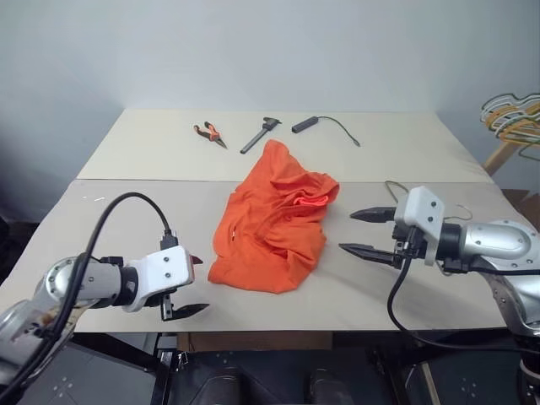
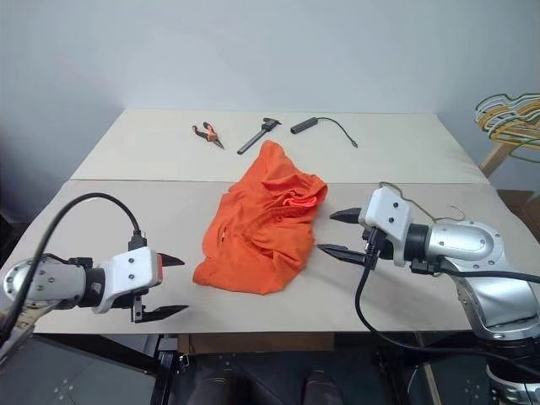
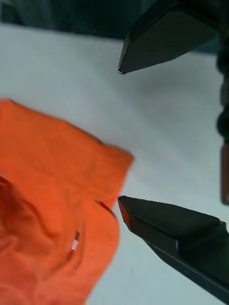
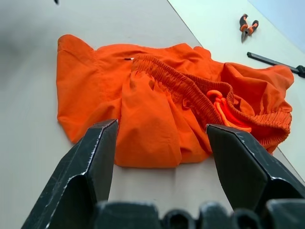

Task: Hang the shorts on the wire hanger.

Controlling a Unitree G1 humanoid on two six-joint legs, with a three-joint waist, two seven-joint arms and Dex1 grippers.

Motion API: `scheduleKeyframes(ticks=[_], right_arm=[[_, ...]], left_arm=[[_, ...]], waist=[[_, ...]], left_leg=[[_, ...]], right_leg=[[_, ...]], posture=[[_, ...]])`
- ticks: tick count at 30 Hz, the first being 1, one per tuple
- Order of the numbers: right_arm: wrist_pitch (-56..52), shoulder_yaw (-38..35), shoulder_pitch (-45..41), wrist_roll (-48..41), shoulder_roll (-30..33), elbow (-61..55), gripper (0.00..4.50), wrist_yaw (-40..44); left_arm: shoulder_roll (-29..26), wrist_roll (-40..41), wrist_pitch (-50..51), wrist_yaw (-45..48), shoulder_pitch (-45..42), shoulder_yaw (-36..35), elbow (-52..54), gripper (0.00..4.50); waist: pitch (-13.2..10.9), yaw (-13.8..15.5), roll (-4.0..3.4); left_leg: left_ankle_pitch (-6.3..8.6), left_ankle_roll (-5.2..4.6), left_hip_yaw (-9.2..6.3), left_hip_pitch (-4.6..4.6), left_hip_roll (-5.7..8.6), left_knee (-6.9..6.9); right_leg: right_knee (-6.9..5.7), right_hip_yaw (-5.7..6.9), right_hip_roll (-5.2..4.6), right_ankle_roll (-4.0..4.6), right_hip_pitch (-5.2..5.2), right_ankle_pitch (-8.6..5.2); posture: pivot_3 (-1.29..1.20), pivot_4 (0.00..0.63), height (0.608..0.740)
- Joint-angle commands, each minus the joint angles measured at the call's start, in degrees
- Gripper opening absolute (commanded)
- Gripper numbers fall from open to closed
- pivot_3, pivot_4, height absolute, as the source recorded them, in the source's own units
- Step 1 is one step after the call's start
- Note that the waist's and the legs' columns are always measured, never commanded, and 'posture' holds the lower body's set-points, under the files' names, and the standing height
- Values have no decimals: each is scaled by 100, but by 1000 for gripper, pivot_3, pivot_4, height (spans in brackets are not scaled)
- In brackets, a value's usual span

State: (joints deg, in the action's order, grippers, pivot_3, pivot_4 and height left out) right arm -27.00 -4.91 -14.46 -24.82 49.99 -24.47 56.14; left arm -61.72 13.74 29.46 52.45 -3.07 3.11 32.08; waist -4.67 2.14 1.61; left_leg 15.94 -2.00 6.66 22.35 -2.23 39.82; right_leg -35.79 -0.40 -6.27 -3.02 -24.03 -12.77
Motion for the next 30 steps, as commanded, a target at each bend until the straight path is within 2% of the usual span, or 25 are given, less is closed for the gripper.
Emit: scheduleKeyframes(ticks=[1, 6, 11, 15, 21, 26, 30], right_arm=[[-30, -144, 6, -50, 76, -249, 3485, -50], [-13, -55, -99, -35, 126, -297, 3485, 26], [59, 298, -454, 22, 168, -371, 3485, 246], [23, 943, -1045, 362, 85, -490, 3485, 251], [65, 2228, -2397, 1585, 12, 14, 3485, 362], [444, 3195, -3339, 2604, -522, 1049, 3485, 454], [2436, 3657, -3935, 3494, -937, 2555, 3485, 331]], left_arm=[[122, -683, -665, 41, -470, 537, -430, 4448], [647, -1320, -1250, 266, -1193, 1360, -1193, 4448], [854, -2288, -2088, 516, -1758, 2095, -2076, 4448], [1245, -2797, -2321, 349, -2096, 2311, -2676, 3594], [1439, -2782, -2352, 523, -2064, 2104, -2785, 1658], [1275, -2698, -2217, 562, -1665, 1772, -2520, 55], [1010, -2670, -2274, 551, -1174, 1410, -2135, 23]], waist=[[-1, -8, 3], [-1, -39, 3], [0, -158, 2], [6, -217, -8], [14, -336, -23], [16, -479, -25], [15, -602, -25]], left_leg=[[0, 0, 0, 3, 0, 0], [0, -1, 3, 8, 1, 1], [0, -2, 1, 8, 1, 2], [0, -3, 1, -4, 0, 8], [-1, -4, 1, -3, -5, 26], [-1, -4, 5, -1, -9, 27], [-1, -4, 12, 2, -12, 25]], right_leg=[[1, 1, 0, -1, -1, 1], [4, 0, 0, -3, -4, 2], [3, 0, 0, -4, -2, 2], [-3, -2, 0, -5, 7, 3], [-19, -6, 0, -6, 2, 4], [-29, -8, 0, -4, -6, 3], [-29, -10, 2, -4, -15, 3]], posture=[[15, 75, 740], [-9, 73, 740], [-49, 75, 740], [-72, 76, 740], [-101, 77, 740], [-91, 72, 740], [-81, 69, 740]])
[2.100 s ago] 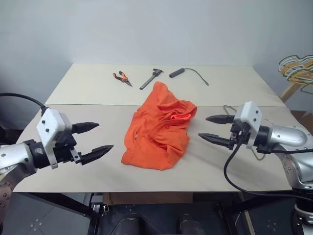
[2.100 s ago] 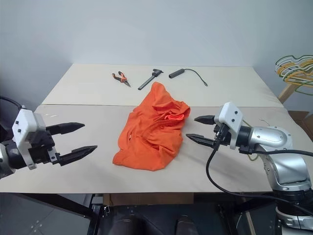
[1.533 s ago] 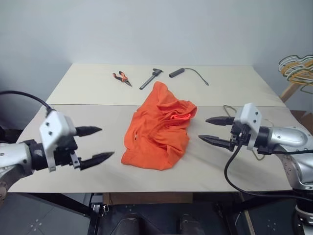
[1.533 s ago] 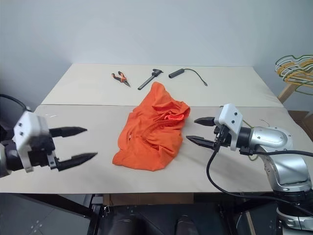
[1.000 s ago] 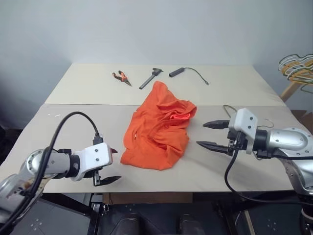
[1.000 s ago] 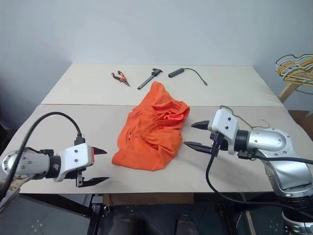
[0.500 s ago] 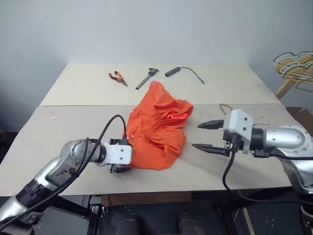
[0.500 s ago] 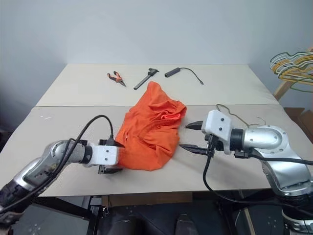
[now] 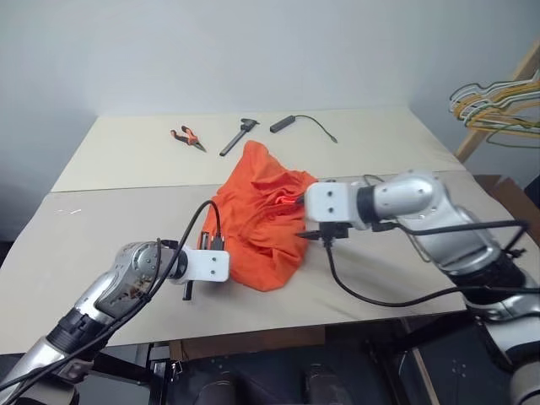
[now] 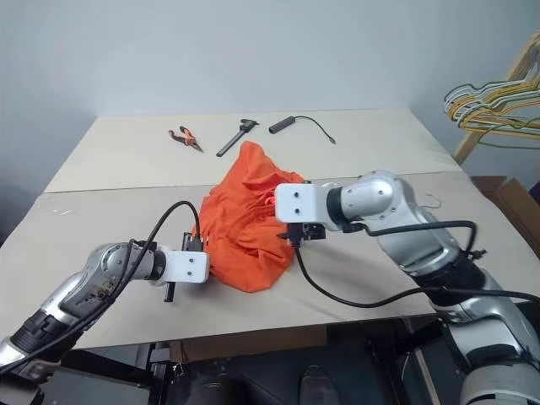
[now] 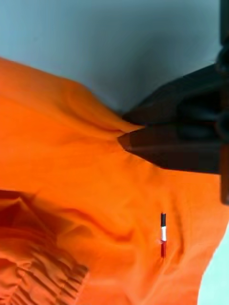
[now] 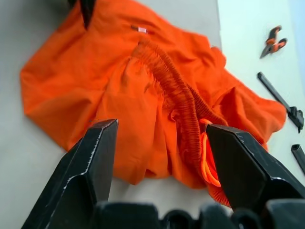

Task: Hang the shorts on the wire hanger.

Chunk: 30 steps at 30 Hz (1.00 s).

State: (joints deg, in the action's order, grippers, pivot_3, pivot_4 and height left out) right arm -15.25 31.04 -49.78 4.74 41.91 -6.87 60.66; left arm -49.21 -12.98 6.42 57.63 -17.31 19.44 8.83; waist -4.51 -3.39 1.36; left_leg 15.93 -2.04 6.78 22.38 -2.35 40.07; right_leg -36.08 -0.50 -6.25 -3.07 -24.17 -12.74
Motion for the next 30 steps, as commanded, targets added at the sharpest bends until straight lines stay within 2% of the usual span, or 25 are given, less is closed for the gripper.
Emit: scheduleKeyframes(ticks=[1, 3, 6, 10, 13, 14, 17, 19, 26, 28, 30], right_arm=[[1648, 62, -549, 526, -274, 1136, 3485, -71], [2712, 25, -910, 269, -700, 1925, 3485, 198], [3471, 45, -1374, 155, -1300, 2866, 3485, 465], [3894, 121, -1959, 404, -2151, 4202, 3485, 515], [3729, -20, -2011, 396, -2410, 4584, 3485, 535], [3579, -87, -1984, 329, -2437, 4581, 3485, 603], [2609, -231, -1460, -146, -2061, 3555, 3485, 1357], [2042, -227, -1126, -63, -1908, 2901, 3485, 1377], [-1316, -77, -163, 580, -2379, 753, 3485, 375], [-1919, 35, 1, 738, -2522, 298, 3485, 170], [-2086, 292, 99, 1181, -2546, 140, 3485, -215]], left_arm=[[-291, -4, 47, 17, 352, -295, 267, 23], [-422, 27, 2, 35, 554, -426, 390, 23], [-432, 55, 62, 21, 691, -523, 507, 23], [-279, 27, 249, -39, 712, -550, 656, 23], [-198, 67, 410, -73, 707, -614, 755, 23], [-189, 74, 450, -79, 716, -632, 774, 23], [-231, 206, 582, -67, 843, -790, 843, 23], [-267, 227, 598, -79, 915, -849, 862, 23], [-261, 273, 713, -70, 962, -888, 928, 23], [-246, 270, 727, -70, 942, -875, 924, 23], [-235, 270, 726, -63, 924, -858, 915, 23]], waist=[[0, -70, 0], [0, -126, -1], [-1, -229, -1], [-1, -236, -3], [0, -169, -3], [0, -134, -3], [0, -18, -3], [0, 31, -3], [0, 38, -3], [0, 72, -4], [0, 81, -4]], left_leg=[[0, 0, 1, 1, 0, -3], [0, 0, 2, -2, -2, -10], [-1, 2, 4, -10, -14, -24], [-7, 12, 4, -14, -27, -25], [-8, 15, 7, -6, -29, -24], [-9, 17, 7, -3, -30, -24], [-24, 45, 7, 7, -34, -24], [-25, 52, 3, 14, -37, -24], [-20, 47, 5, 17, -49, -24], [-22, 51, 1, 17, -53, -25], [-21, 52, 1, 17, -54, -24]], right_leg=[[0, -1, 0, 0, -1, 0], [1, -2, 1, 0, -2, 0], [1, -8, 13, 4, -3, 0], [-2, -7, 27, 12, -1, 2], [-2, 2, 26, 12, -1, 2], [-4, 7, 25, 12, -1, 2], [-8, 11, 27, 13, -5, 3], [-7, 20, 27, 14, -7, 2], [-10, 13, 48, 34, -27, -4], [-13, 16, 55, 42, -30, -2], [-15, 19, 55, 45, -30, -1]], posture=[[-81, 69, 740], [-73, 69, 740], [-66, 67, 740], [-36, 65, 740], [-20, 64, 740], [-14, 65, 740], [-16, 65, 740], [-19, 64, 740], [-26, 65, 740], [-35, 67, 740], [-39, 68, 740]])
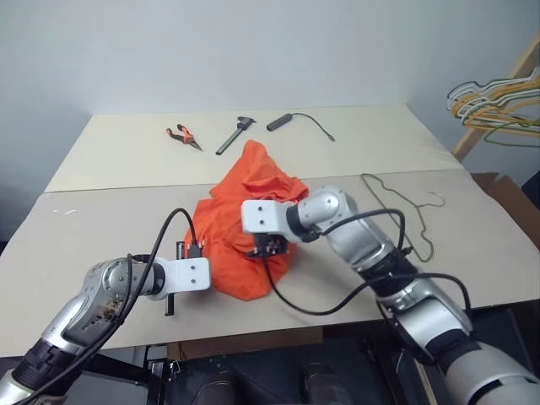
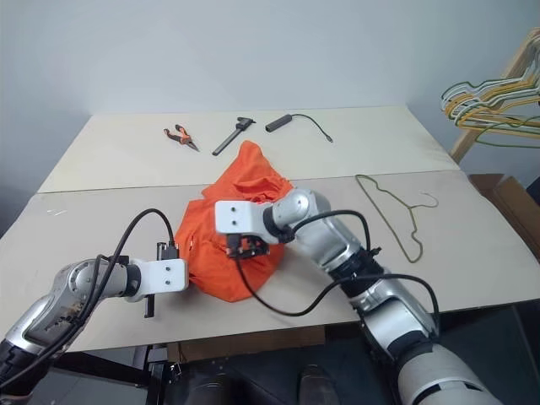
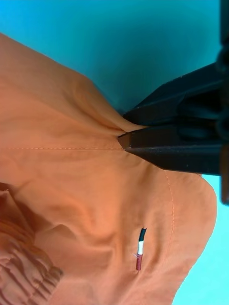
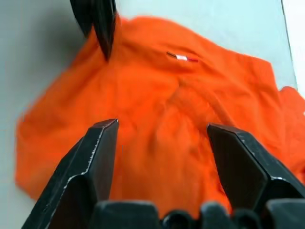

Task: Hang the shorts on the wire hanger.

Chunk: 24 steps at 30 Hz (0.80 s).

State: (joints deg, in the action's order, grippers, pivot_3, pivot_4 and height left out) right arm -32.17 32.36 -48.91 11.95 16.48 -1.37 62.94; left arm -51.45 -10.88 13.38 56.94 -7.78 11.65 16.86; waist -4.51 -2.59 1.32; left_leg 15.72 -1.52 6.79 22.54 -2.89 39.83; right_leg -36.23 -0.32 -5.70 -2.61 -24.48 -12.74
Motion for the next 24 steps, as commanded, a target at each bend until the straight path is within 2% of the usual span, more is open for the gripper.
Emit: scheduleKeyframes(ticks=[1, 3, 6, 9, 14, 19, 24], right_arm=[[-447, 281, 48, 660, -21, -393, 3485, -654], [-572, 394, 86, 921, -111, -281, 3485, -1044], [-698, 376, 96, 1215, -252, -76, 2871, -1600], [-650, 412, 154, 1346, -141, -30, 1955, -1714], [-734, 472, 292, 1244, -12, -273, 135, -1479], [-1198, 70, 426, 788, -135, -525, 35, -1300], [-2234, -1351, 616, 35, -579, -1066, 35, -1688]], left_arm=[[-5, 61, 28, 11, -43, -66, 102, 23], [6, 62, 18, 22, -68, -45, 85, 23], [20, 64, -5, 39, -96, -20, 62, 0], [32, 64, -24, 55, -127, -9, 29, 0], [59, 57, -51, 62, -170, 1, -22, 0], [90, 44, -62, 52, -213, 1, -84, 0], [157, 34, -7, 4, -278, -19, -131, 0]], waist=[[0, 0, 0], [0, 6, 1], [0, -8, 1], [0, -17, 1], [0, -30, 1], [0, -82, 1], [0, -103, 1]], left_leg=[[0, 0, 0, 0, 0, 1], [0, 1, 0, 0, 1, 2], [-2, 5, 0, 0, 1, 1], [-3, 7, -1, 1, 1, 0], [-2, 5, -3, 2, 1, 0], [-2, 4, -7, 1, 1, 1], [-1, 3, -11, 2, 1, 1]], right_leg=[[1, 1, 0, 1, 1, 1], [2, 3, -1, 3, 3, 3], [0, 5, 0, 4, 1, 3], [2, 5, 2, 4, 0, 3], [8, 6, 2, 4, 3, 3], [7, 6, 3, 4, 6, 3], [7, 7, 3, 4, 8, 4]], posture=[[-45, 70, 740], [-51, 71, 740], [-57, 71, 740], [-64, 72, 740], [-67, 71, 740], [-70, 71, 740], [-80, 74, 740]])
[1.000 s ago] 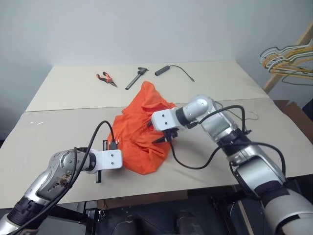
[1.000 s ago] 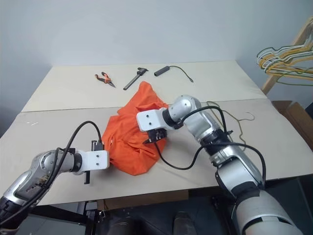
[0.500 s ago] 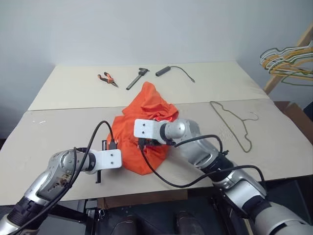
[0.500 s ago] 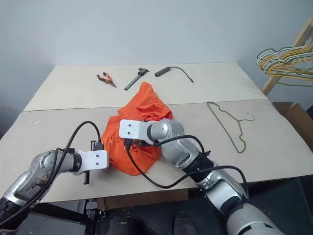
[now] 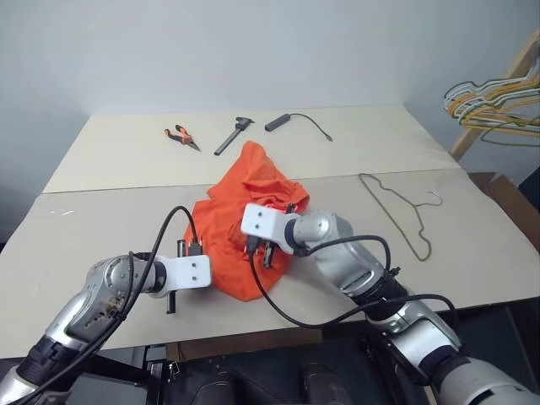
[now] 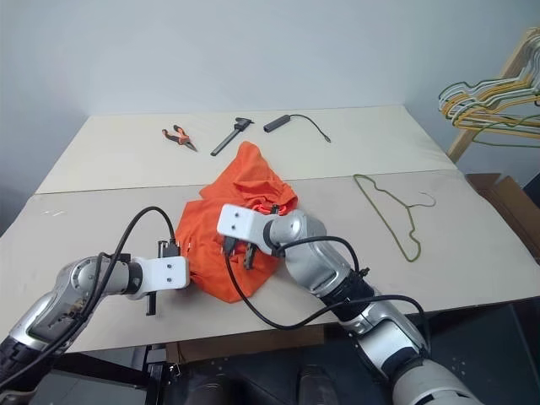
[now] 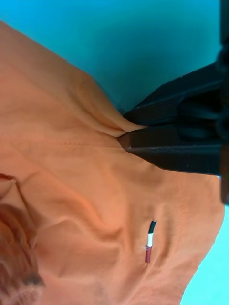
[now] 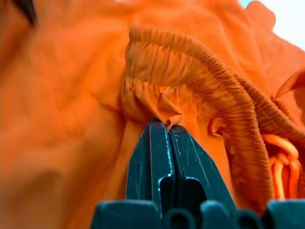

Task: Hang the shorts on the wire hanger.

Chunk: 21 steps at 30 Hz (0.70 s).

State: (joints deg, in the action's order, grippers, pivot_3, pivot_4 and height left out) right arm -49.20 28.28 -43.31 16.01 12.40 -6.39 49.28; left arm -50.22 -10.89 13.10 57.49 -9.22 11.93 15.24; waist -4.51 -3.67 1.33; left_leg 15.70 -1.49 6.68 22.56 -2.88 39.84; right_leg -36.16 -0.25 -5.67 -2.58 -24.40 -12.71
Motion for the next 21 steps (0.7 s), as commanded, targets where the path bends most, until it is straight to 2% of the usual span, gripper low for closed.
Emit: scheduleKeyframes(ticks=[1, 7, 10, 13, 16, 19, 21], right_arm=[[-806, -1291, 136, -468, -246, -765, 35, -478], [-2054, -2485, 1025, -655, -286, -2190, 35, -1277], [-2694, -2781, 1650, -673, -442, -2935, 35, -1701], [-3420, -3084, 2041, -552, -896, -3410, 35, -2286], [-3899, -3007, 2323, -642, -961, -3814, 35, -2580], [-4299, -2815, 2559, -939, -755, -4224, 685, -2543], [-4330, -2827, 2740, -1256, -371, -4458, 1335, -2304]], left_arm=[[54, 35, 36, -62, -164, -50, 13, 0], [108, 17, 2, -60, -312, 1, -117, 0], [125, 23, -29, -34, -373, 31, -157, 0], [129, 27, -64, 9, -439, 67, -194, 0], [113, 37, -87, 47, -477, 68, -221, 0], [89, 24, -121, 91, -511, 73, -247, 0], [87, 27, -116, 116, -549, 66, -258, 0]], waist=[[0, 10, 0], [0, 8, 0], [0, -30, 0], [0, -87, -1], [-1, -133, -1], [-2, -167, -1], [-2, -177, -1]], left_leg=[[0, 0, -2, 1, 0, 0], [1, 0, -11, 17, 0, 0], [1, 0, -14, 26, 1, -1], [1, 1, -15, 25, 1, -1], [0, 2, -20, 20, 1, -1], [1, 1, -25, 19, 2, 0], [1, 0, -29, 20, 2, 0]], right_leg=[[1, 2, 0, 0, 0, 0], [8, 17, -4, 0, -2, 0], [7, 16, -2, 1, -13, -1], [4, 15, 0, 1, -15, -1], [0, 14, 0, 3, -12, 0], [4, 15, 0, 3, -7, -1], [7, 15, -1, 3, -6, 0]], posture=[[-90, 79, 740], [-115, 81, 740], [-122, 83, 740], [-127, 88, 740], [-131, 92, 740], [-129, 96, 740], [-127, 96, 740]])
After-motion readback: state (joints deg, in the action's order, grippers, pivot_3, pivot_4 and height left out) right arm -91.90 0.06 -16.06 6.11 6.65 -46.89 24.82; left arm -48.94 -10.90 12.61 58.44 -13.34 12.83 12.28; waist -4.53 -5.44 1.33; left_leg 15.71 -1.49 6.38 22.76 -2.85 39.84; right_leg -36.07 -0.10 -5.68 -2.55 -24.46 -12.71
